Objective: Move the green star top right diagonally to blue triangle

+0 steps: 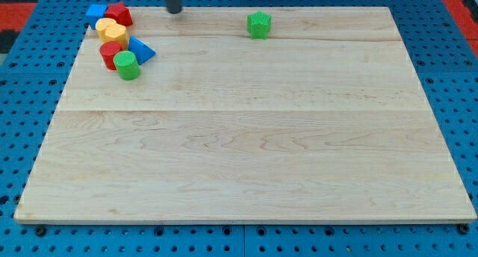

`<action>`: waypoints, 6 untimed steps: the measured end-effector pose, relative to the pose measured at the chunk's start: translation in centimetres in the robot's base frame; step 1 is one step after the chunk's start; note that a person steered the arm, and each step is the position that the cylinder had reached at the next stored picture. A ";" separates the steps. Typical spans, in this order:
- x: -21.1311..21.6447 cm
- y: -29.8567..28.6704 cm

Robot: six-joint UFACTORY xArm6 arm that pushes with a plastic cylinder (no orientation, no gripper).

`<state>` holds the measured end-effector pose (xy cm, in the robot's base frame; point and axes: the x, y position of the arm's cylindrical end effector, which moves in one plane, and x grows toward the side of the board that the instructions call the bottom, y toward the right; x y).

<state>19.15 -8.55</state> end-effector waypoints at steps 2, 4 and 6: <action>2.1 15.7; 6.1 10.2; 2.6 10.5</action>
<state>21.79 1.99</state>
